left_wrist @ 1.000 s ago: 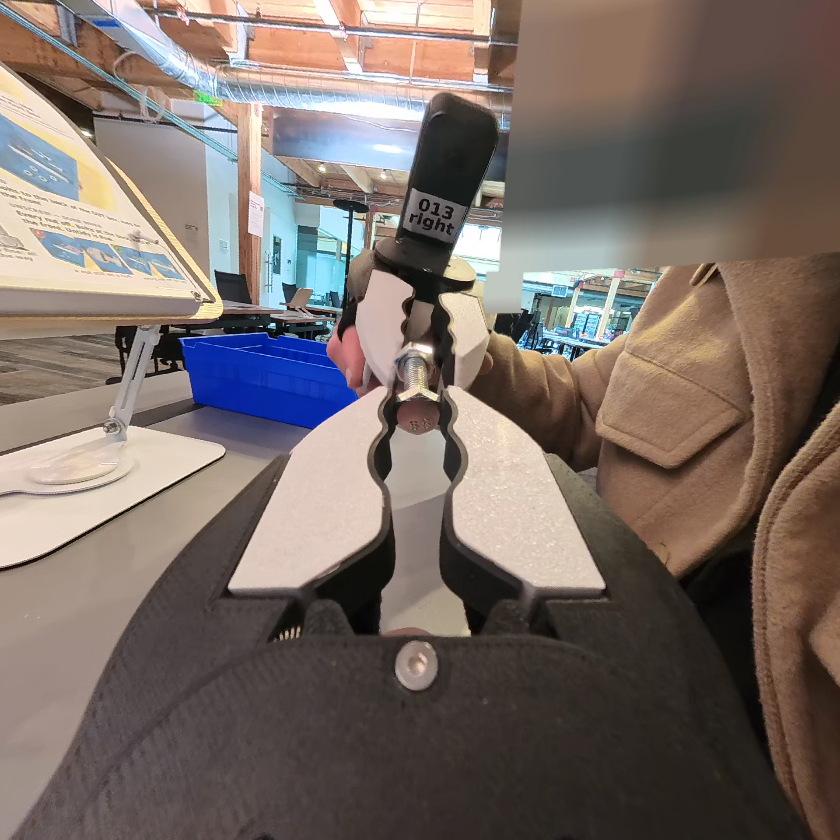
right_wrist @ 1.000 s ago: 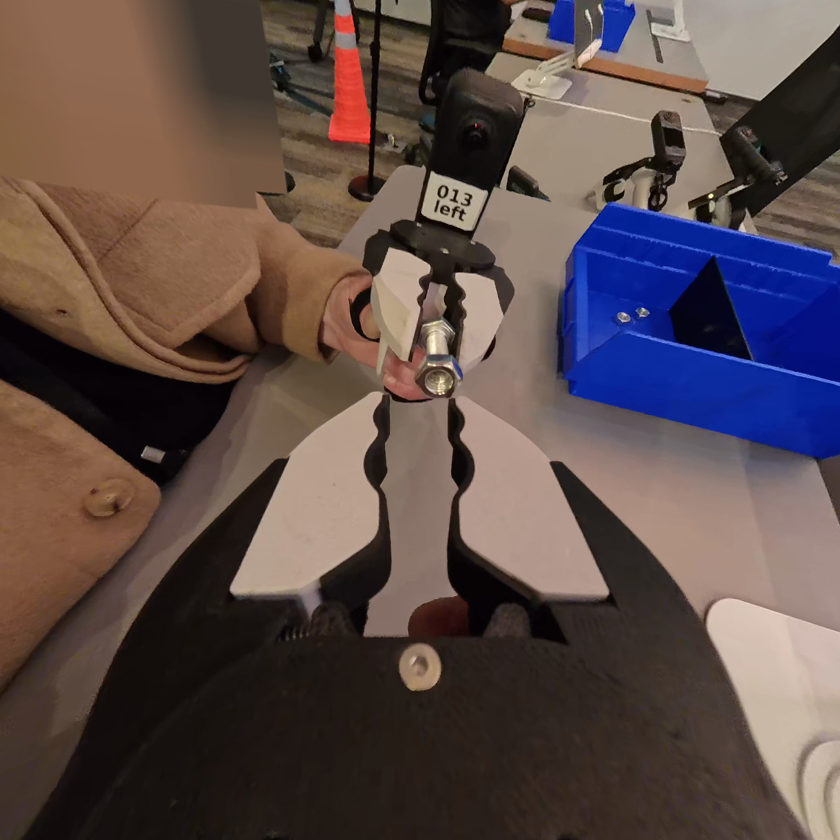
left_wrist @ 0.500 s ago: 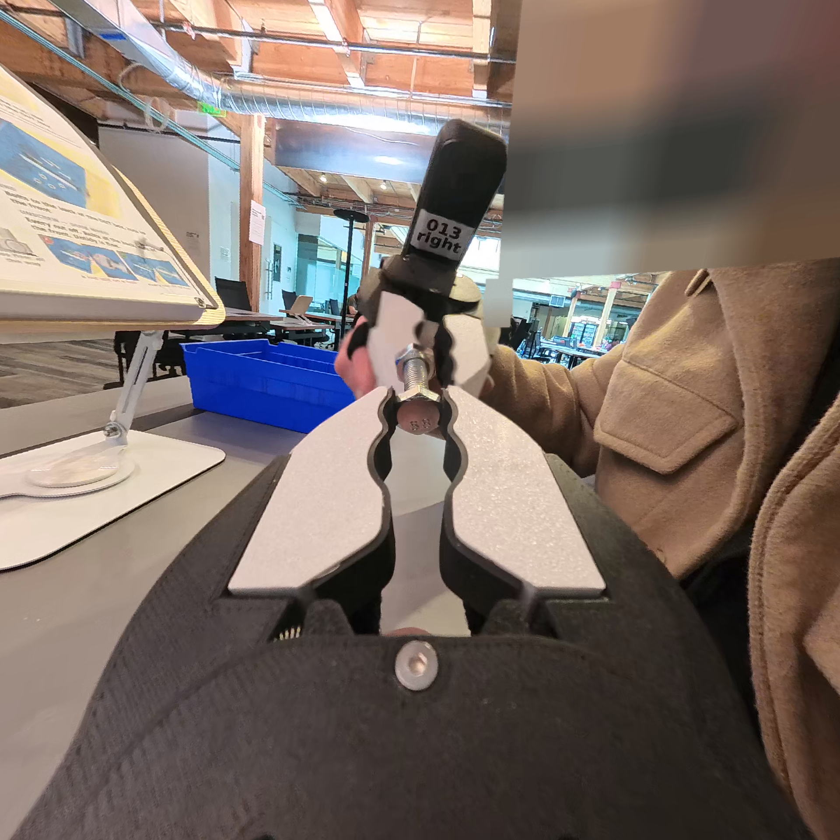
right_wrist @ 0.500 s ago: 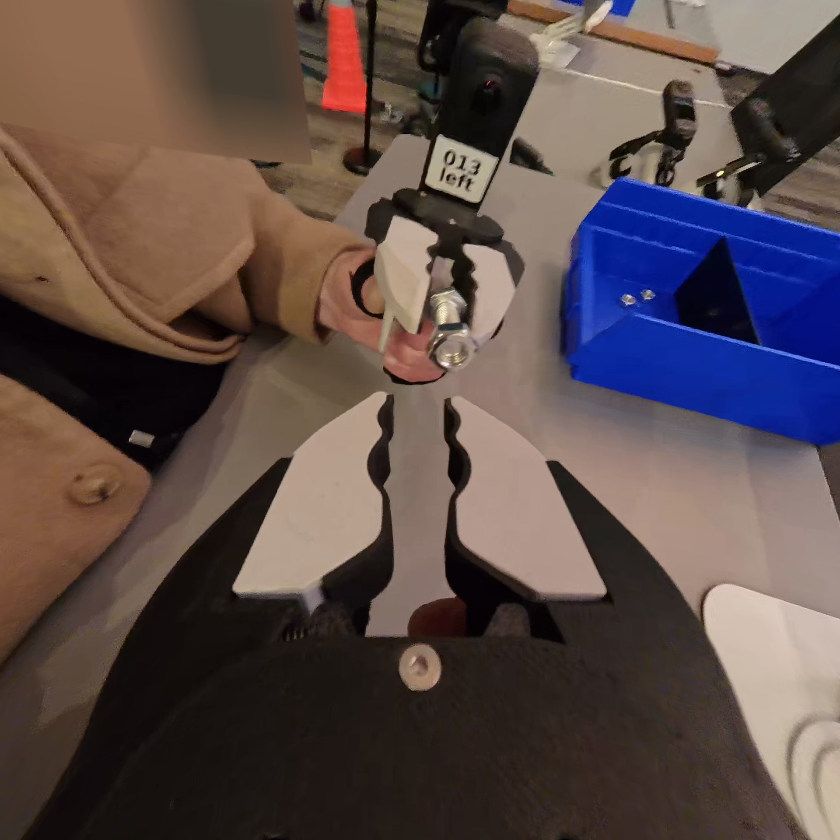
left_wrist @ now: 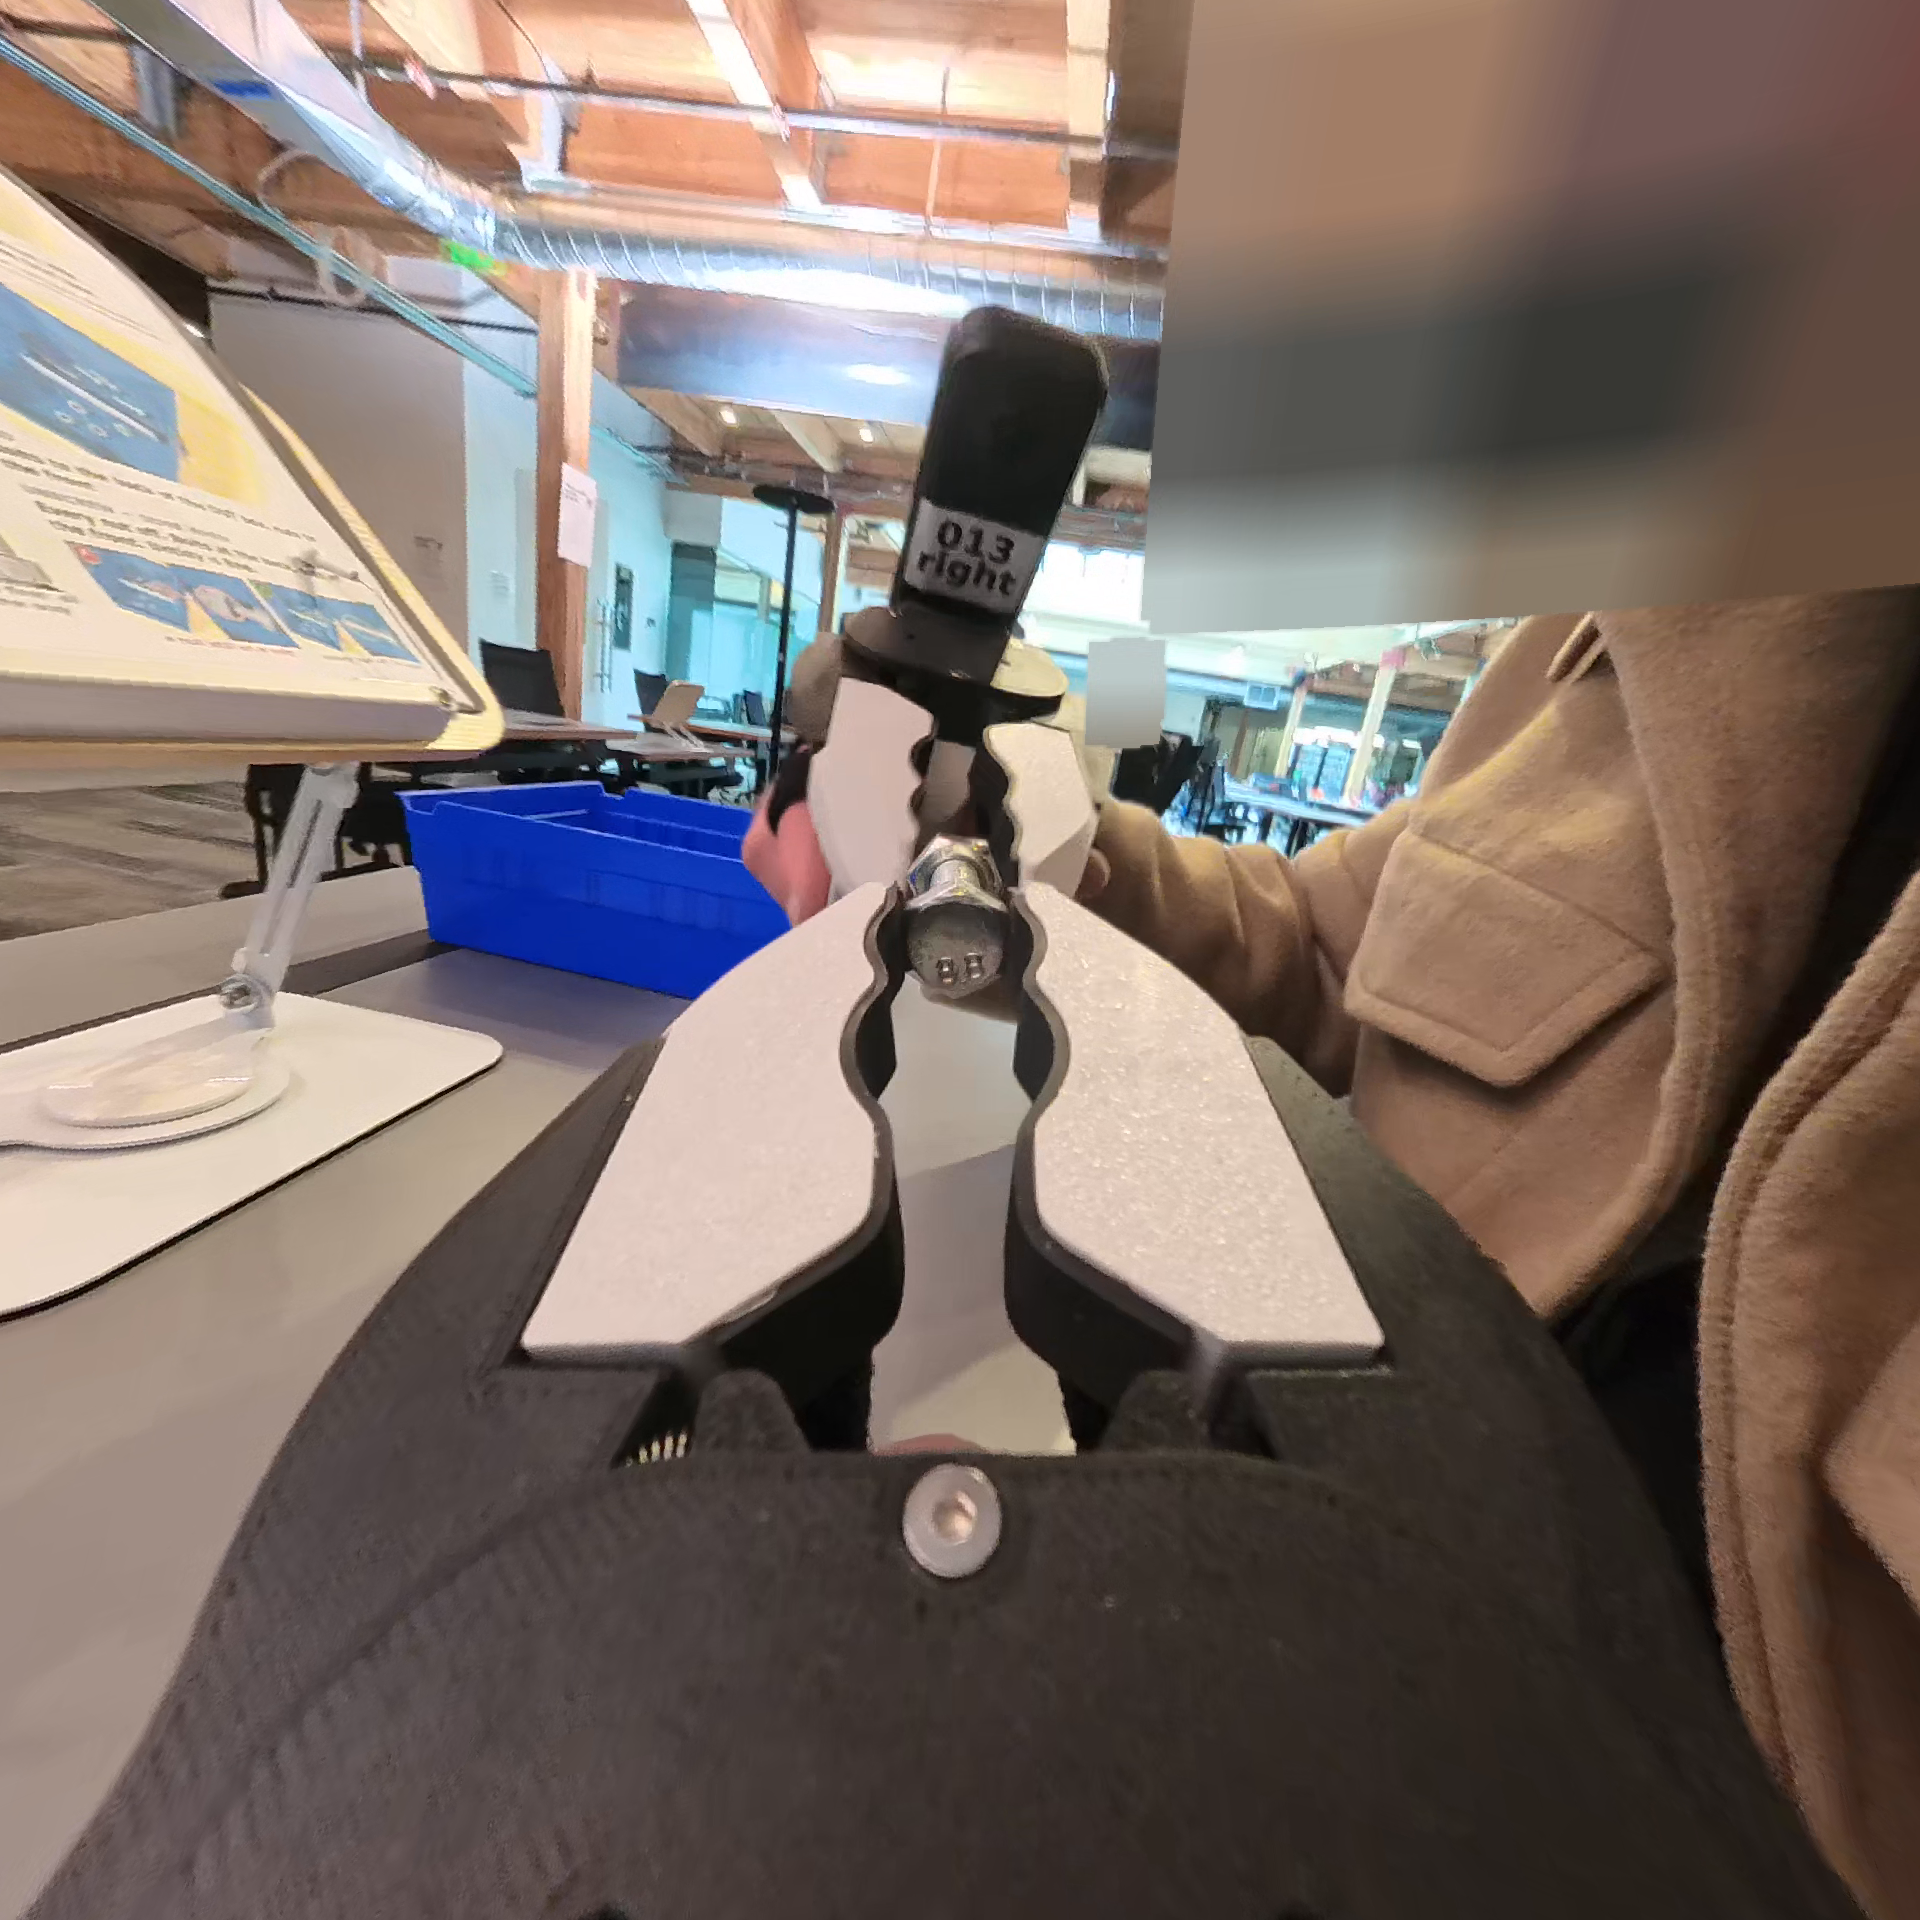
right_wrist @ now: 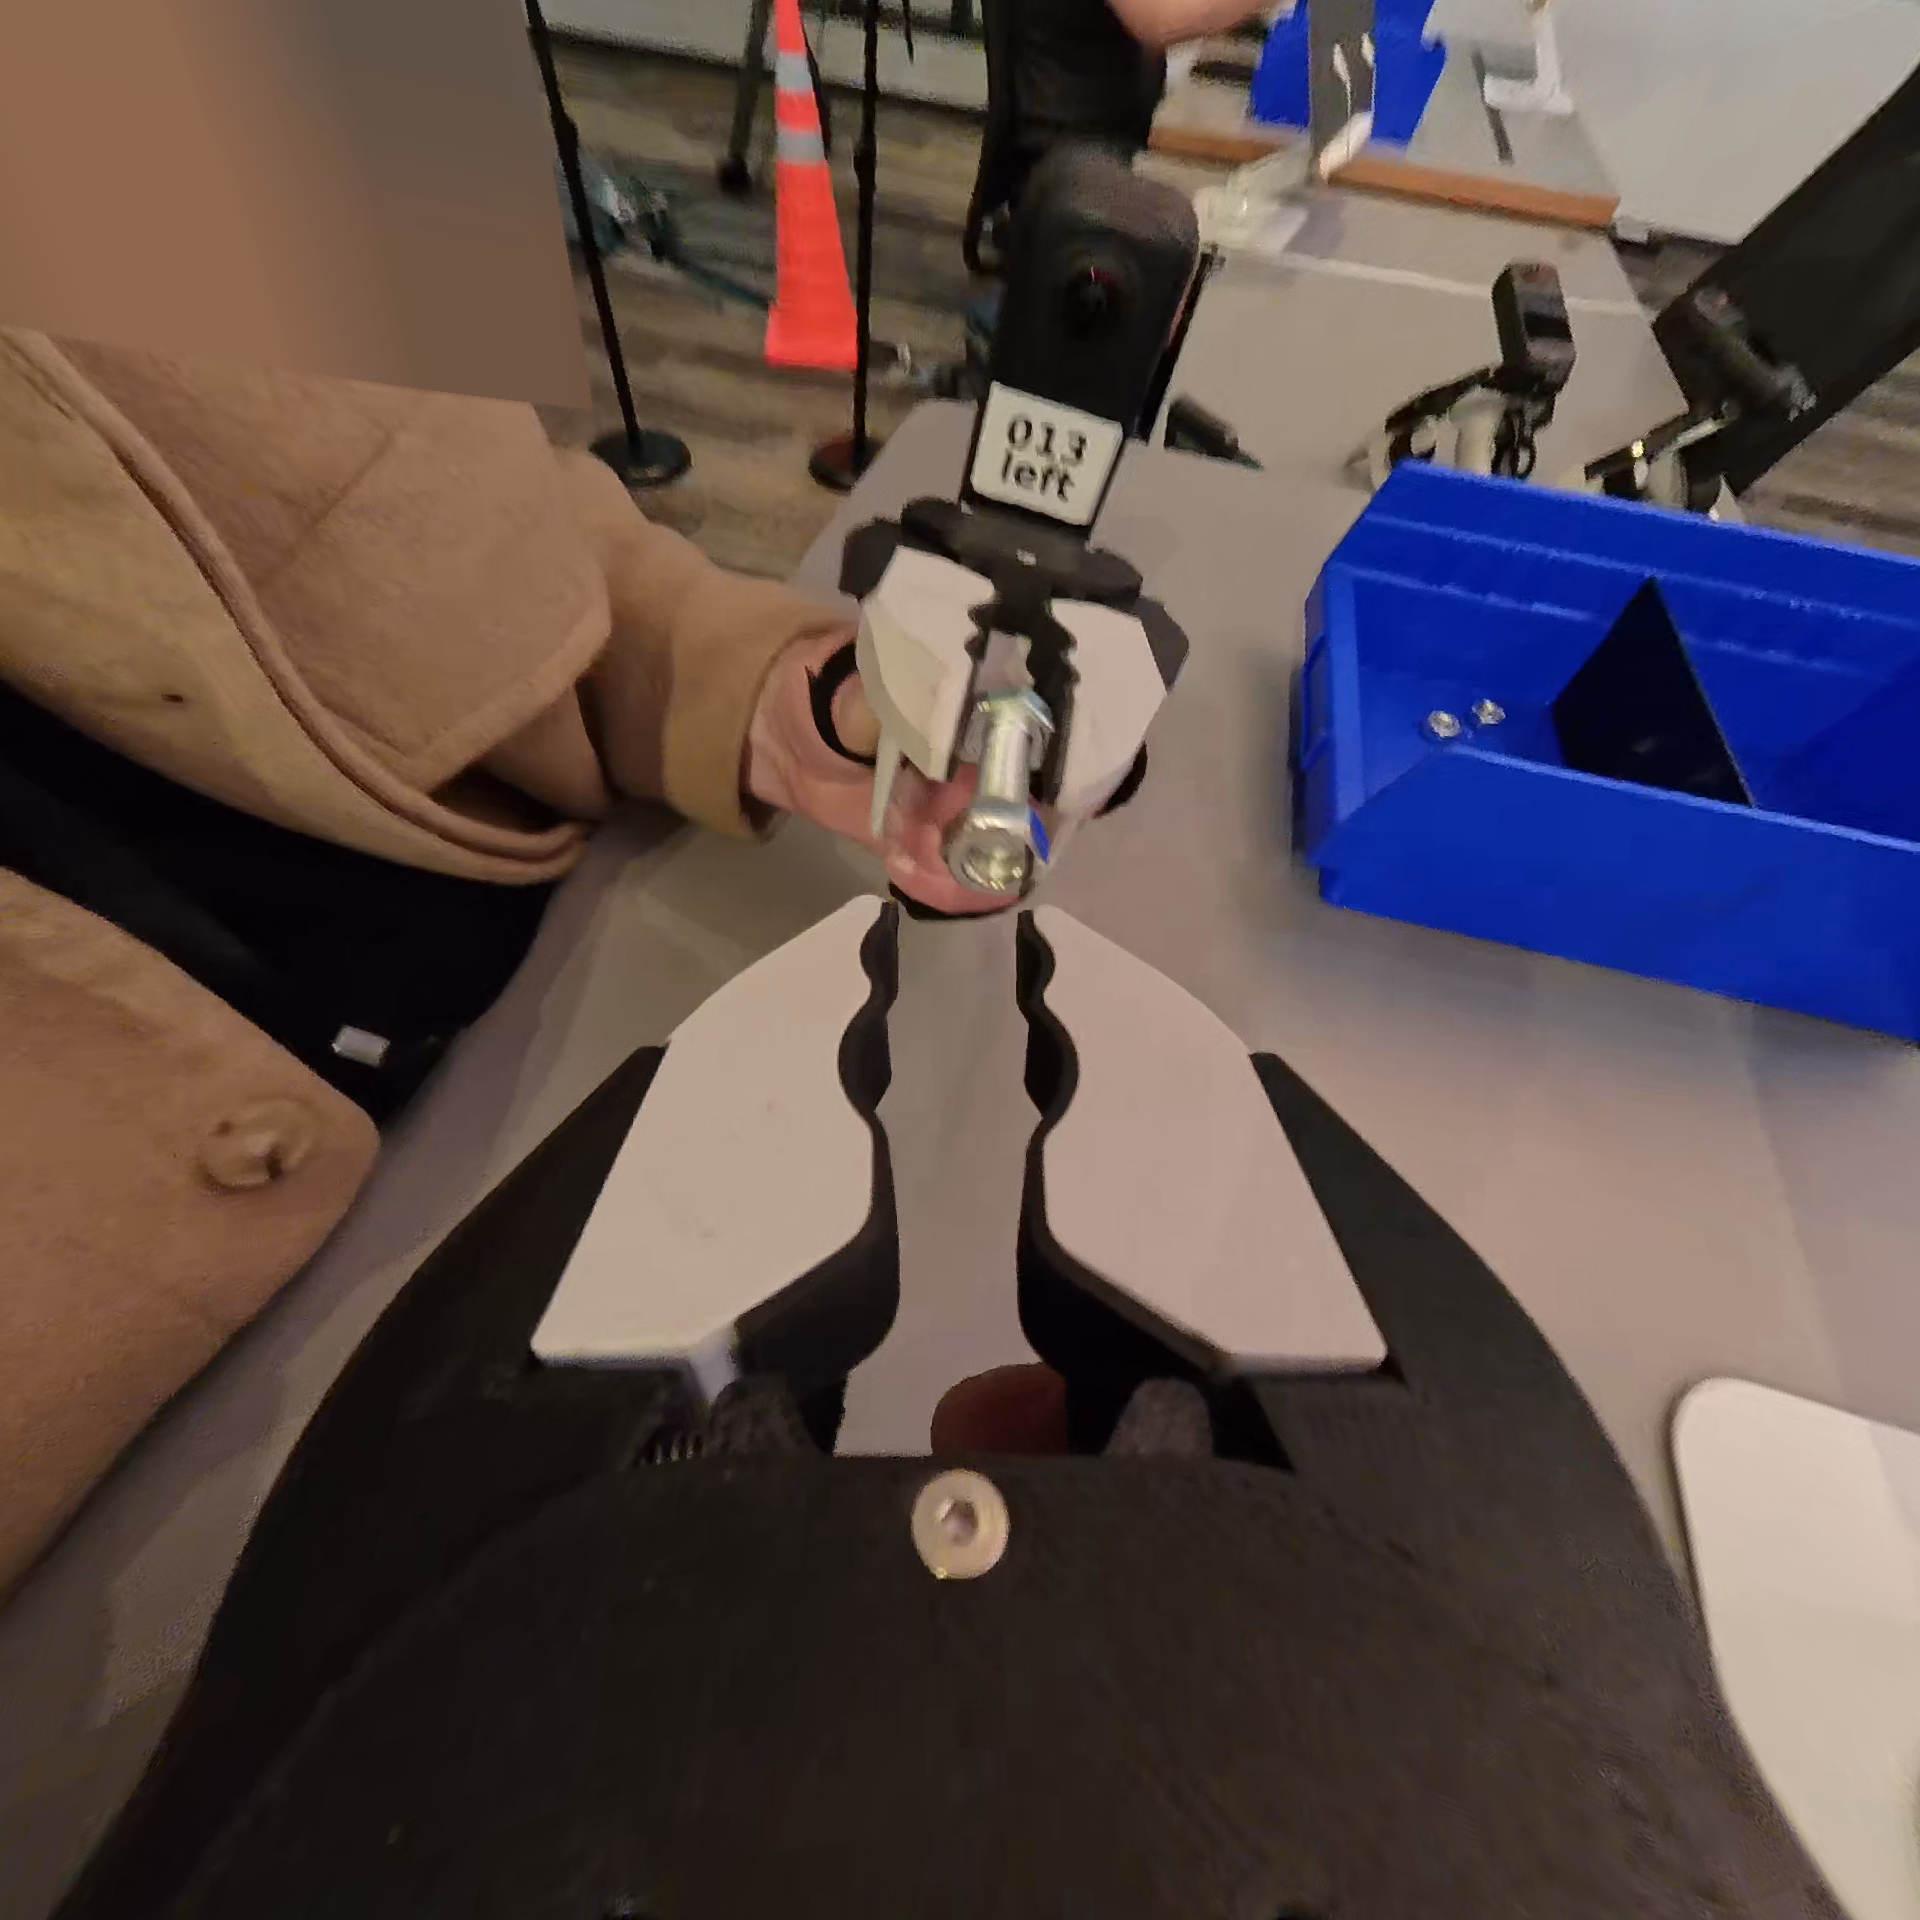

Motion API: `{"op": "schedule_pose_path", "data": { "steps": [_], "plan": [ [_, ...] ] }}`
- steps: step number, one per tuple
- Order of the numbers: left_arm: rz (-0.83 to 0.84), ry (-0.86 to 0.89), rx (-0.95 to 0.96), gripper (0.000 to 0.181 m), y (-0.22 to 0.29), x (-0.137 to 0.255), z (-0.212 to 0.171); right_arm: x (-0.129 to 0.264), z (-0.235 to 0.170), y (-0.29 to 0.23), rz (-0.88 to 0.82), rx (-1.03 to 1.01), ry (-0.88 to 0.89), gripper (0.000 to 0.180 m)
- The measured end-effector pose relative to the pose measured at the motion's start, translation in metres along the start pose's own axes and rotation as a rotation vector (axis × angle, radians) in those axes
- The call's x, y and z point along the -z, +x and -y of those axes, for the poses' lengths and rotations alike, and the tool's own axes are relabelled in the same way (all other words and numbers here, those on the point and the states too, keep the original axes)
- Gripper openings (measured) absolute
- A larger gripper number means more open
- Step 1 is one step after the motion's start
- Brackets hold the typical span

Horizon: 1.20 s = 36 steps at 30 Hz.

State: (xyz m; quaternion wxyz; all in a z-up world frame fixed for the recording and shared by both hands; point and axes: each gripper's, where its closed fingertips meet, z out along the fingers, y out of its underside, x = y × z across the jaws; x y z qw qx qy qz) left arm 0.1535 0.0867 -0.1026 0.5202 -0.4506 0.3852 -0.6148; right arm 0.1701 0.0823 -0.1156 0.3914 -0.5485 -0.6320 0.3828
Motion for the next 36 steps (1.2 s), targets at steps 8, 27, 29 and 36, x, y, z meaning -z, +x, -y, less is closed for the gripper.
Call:
{"op": "schedule_pose_path", "data": {
  "steps": [8, 27, 29, 36],
  "plan": [
    [0.002, 0.01, 0.009, 0.018, -0.001, 0.0, 0.001, 0.004, 0.014, 0.008, -0.088, 0.049, 0.096, 0.028],
    [-0.013, 0.044, 0.029, 0.018, 0.001, -0.001, 0.005, -0.002, 0.016, -0.001, -0.114, 0.09, 0.167, 0.032],
    [-0.009, 0.055, 0.028, 0.018, 0.001, 0.0, 0.007, -0.009, 0.007, -0.007, -0.069, 0.07, 0.128, 0.026],
    [-0.009, 0.052, 0.031, 0.018, 0.0, 0.0, 0.006, -0.001, 0.014, 0.0, -0.112, 0.054, 0.202, 0.035]
  ]
}}
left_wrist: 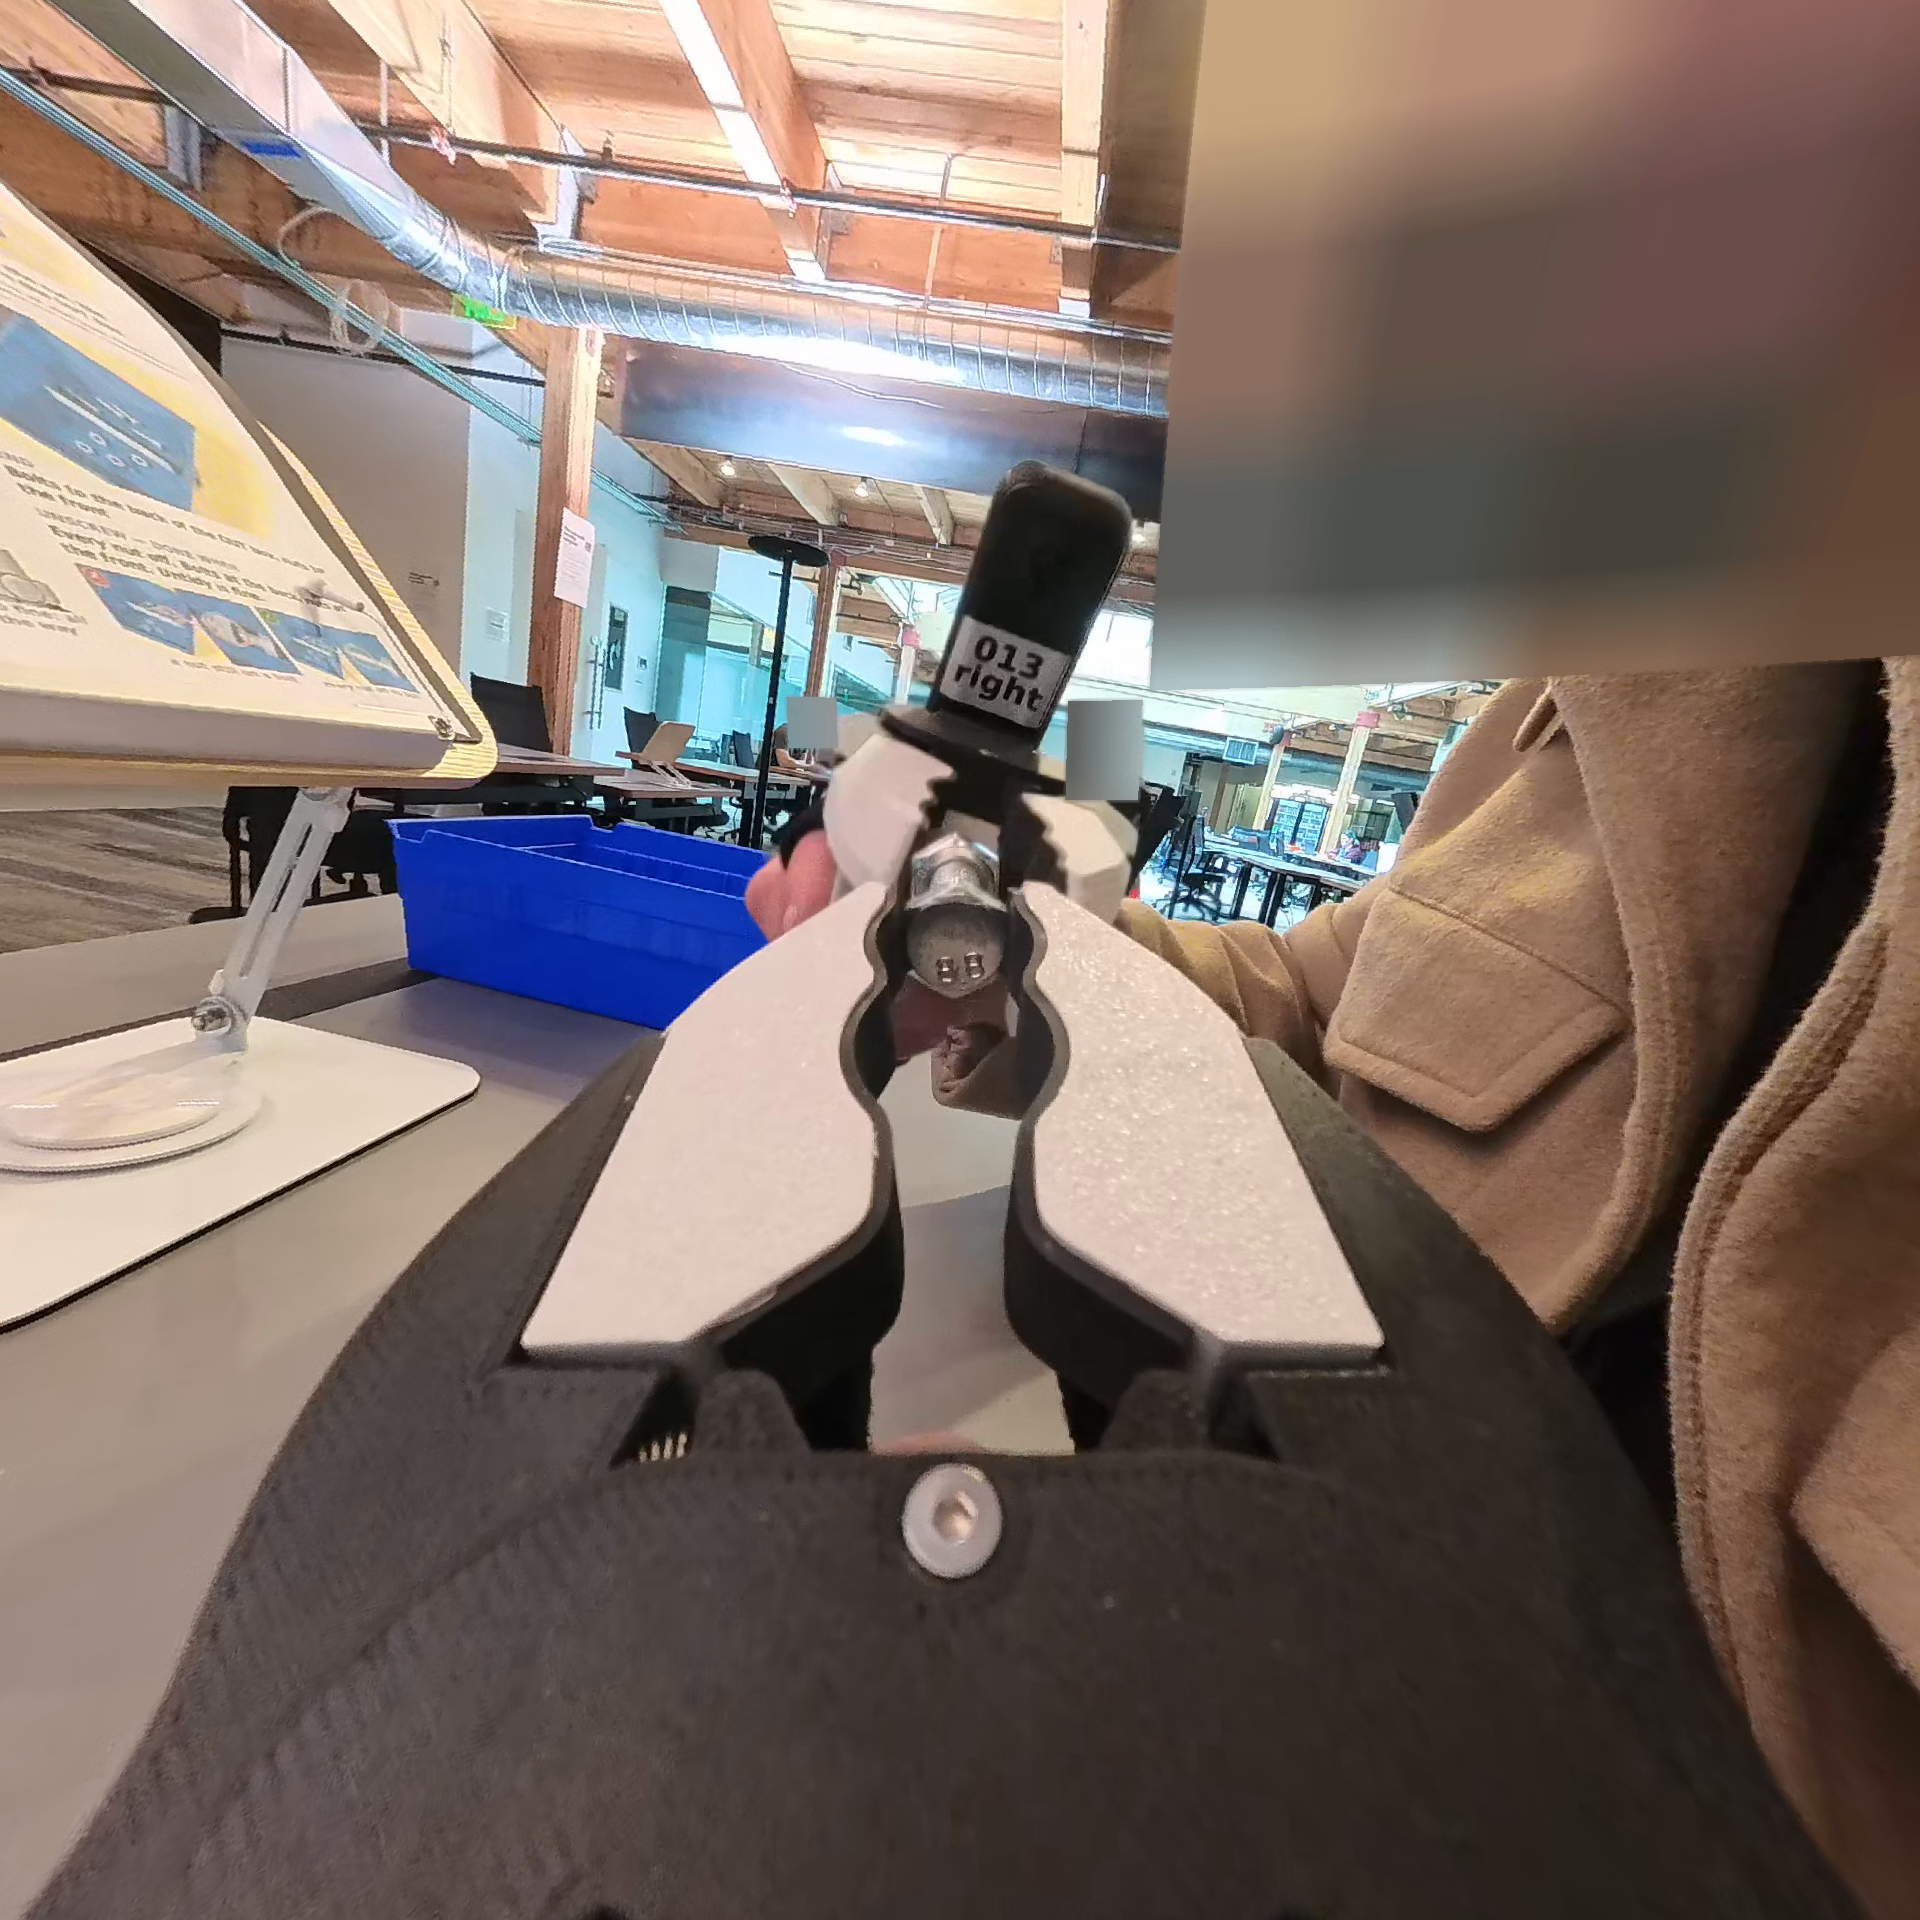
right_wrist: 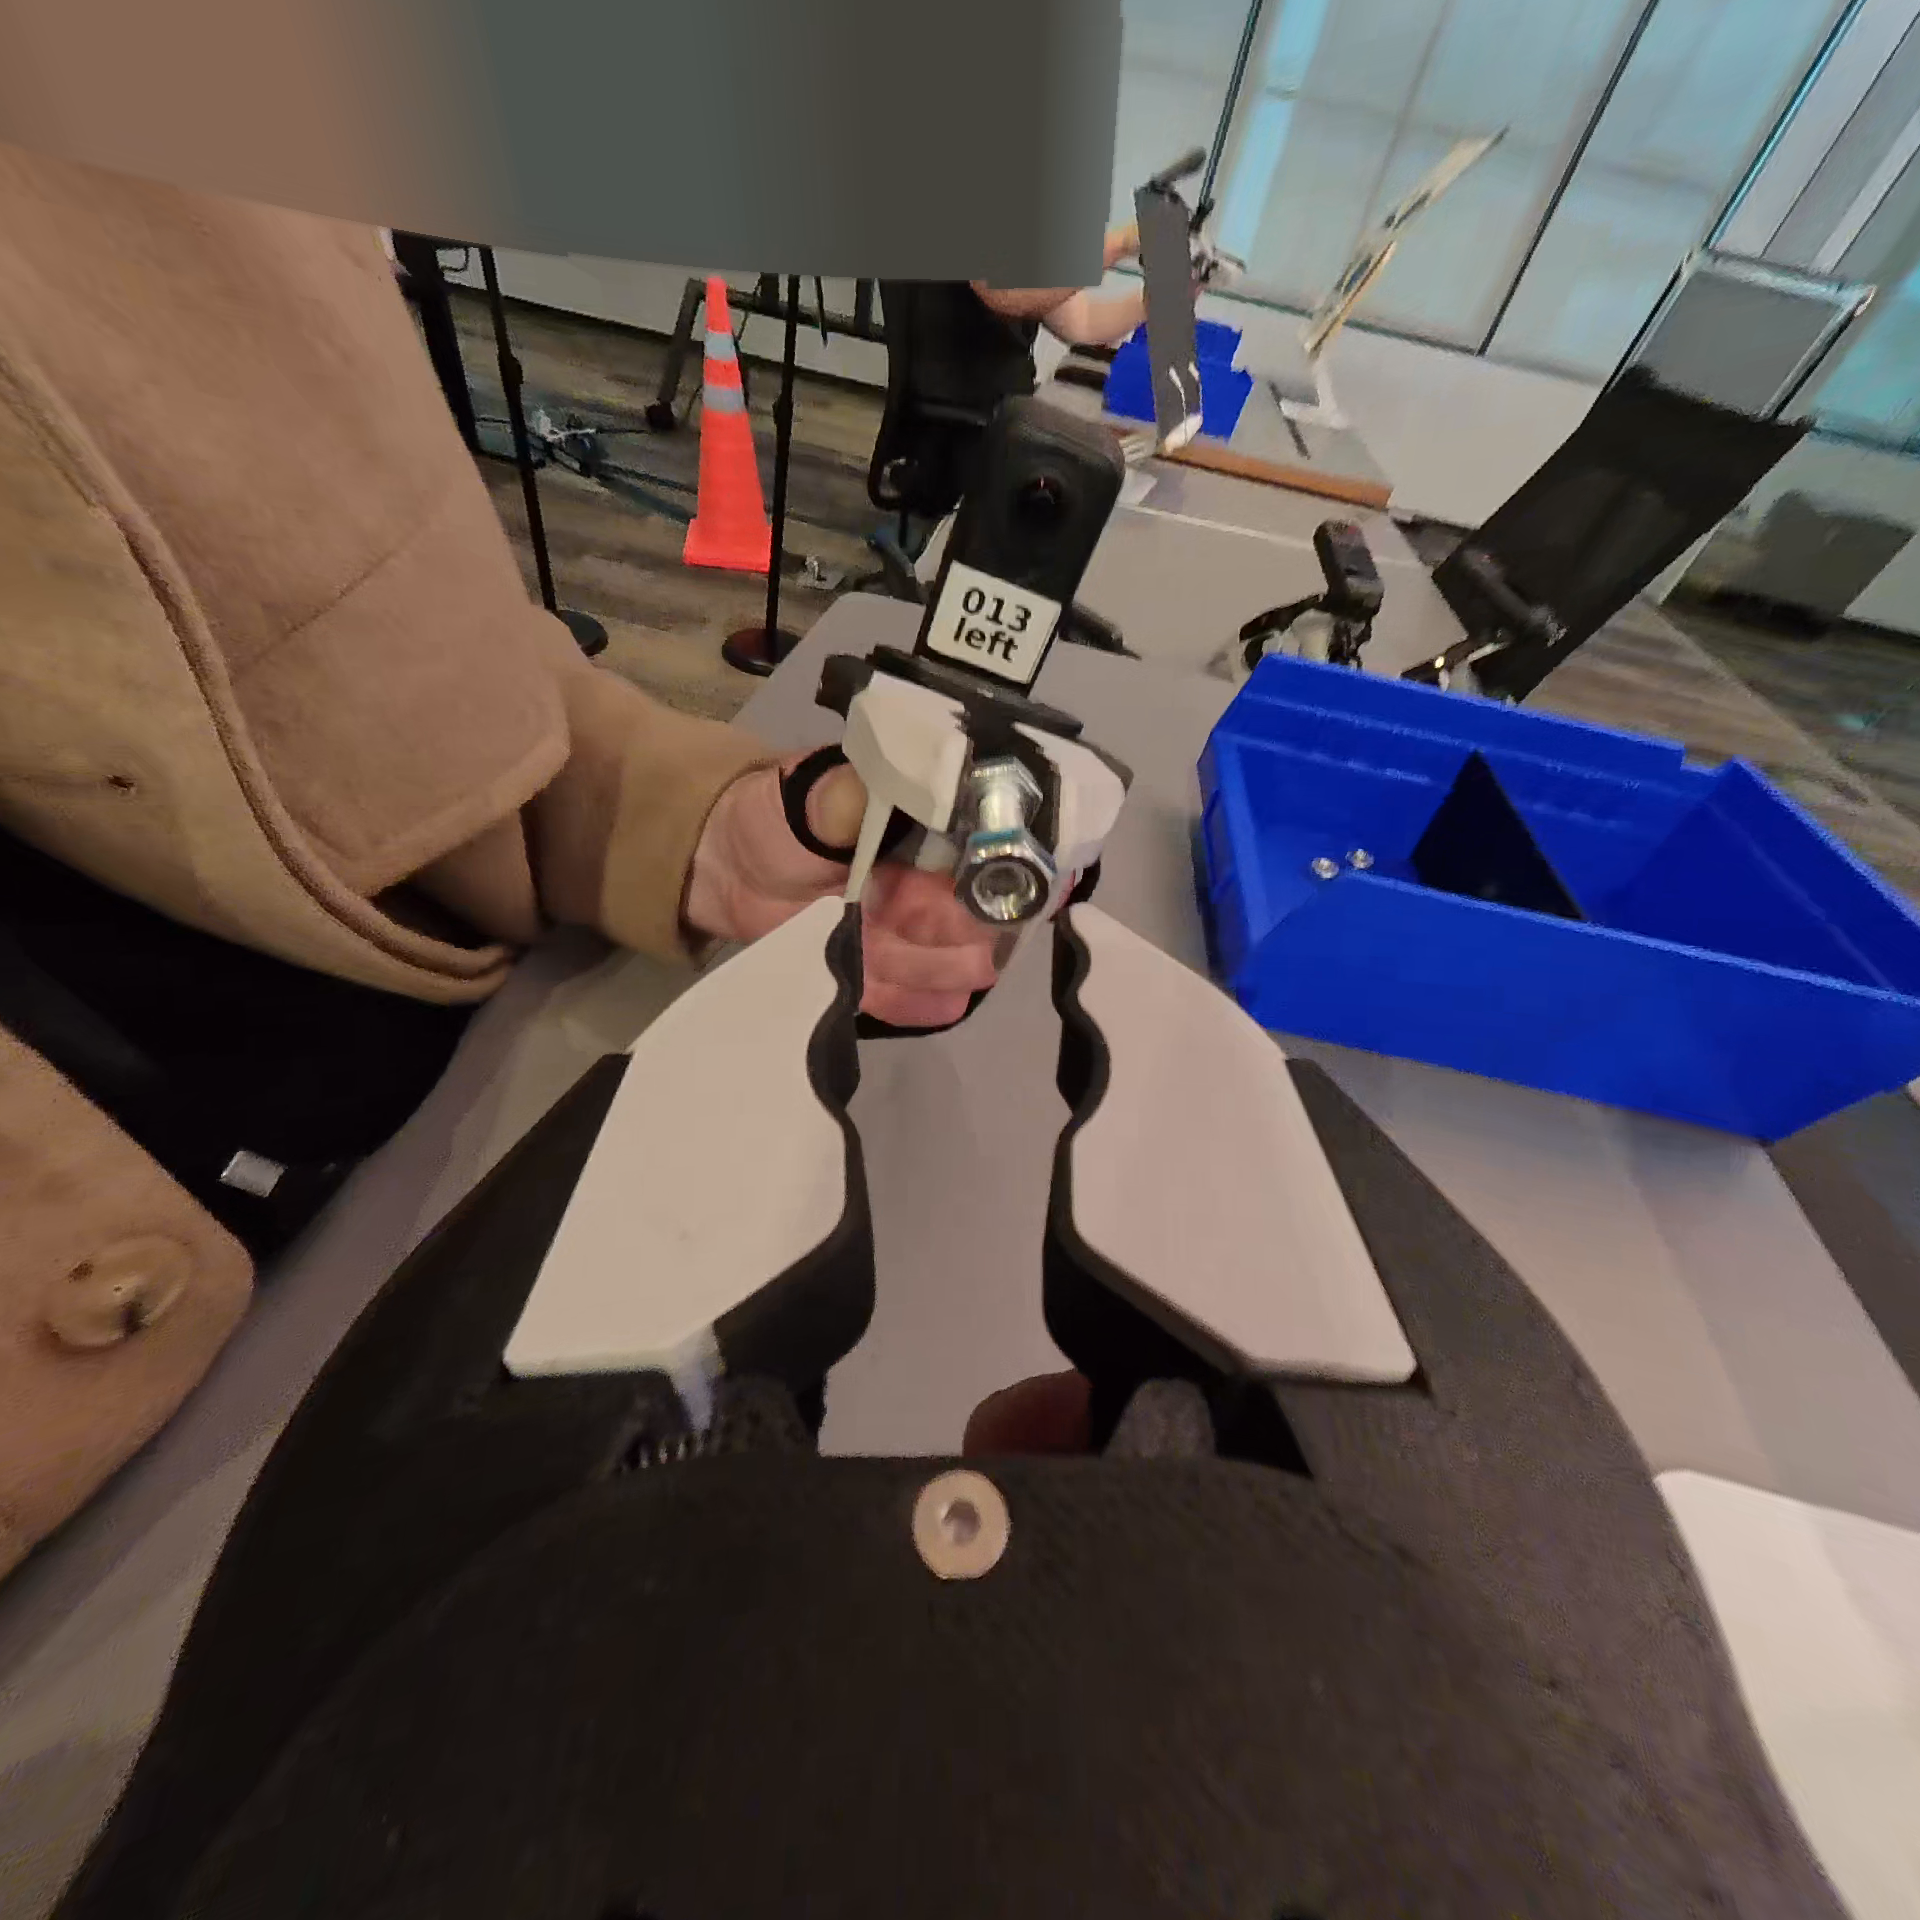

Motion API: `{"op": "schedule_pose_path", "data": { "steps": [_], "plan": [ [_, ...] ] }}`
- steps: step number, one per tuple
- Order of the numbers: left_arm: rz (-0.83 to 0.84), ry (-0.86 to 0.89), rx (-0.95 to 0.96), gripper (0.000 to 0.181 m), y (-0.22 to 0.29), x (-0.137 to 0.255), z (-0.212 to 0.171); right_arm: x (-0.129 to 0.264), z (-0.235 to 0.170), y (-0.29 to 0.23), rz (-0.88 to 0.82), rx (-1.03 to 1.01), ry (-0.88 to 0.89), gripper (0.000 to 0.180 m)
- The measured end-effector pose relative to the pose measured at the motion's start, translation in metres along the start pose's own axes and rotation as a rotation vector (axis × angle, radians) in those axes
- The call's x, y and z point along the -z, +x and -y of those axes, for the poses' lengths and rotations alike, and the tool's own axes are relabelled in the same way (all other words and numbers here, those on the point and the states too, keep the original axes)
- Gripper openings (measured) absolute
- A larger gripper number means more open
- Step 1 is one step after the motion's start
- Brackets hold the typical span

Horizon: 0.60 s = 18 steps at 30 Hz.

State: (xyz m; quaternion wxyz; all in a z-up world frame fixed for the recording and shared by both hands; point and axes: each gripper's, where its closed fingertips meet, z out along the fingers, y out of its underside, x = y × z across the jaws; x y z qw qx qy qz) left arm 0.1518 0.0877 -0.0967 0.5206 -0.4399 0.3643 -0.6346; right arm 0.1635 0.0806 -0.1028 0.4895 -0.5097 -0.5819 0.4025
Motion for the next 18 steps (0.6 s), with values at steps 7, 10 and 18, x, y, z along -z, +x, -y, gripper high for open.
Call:
{"op": "schedule_pose_path", "data": {
  "steps": [7, 10, 18],
  "plan": [
    [0.0, 0.008, -0.004, 0.018, 0.001, 0.0, 0.002, -0.006, -0.005, -0.008, 0.042, 0.015, -0.028, 0.024],
    [0.001, 0.004, -0.001, 0.017, 0.0, 0.0, 0.001, -0.01, -0.018, -0.009, 0.034, 0.025, -0.094, 0.027],
    [-0.001, -0.005, -0.001, 0.017, 0.001, -0.001, -0.001, 0.0, 0.009, 0.002, -0.029, 0.064, 0.022, 0.032]
  ]
}}
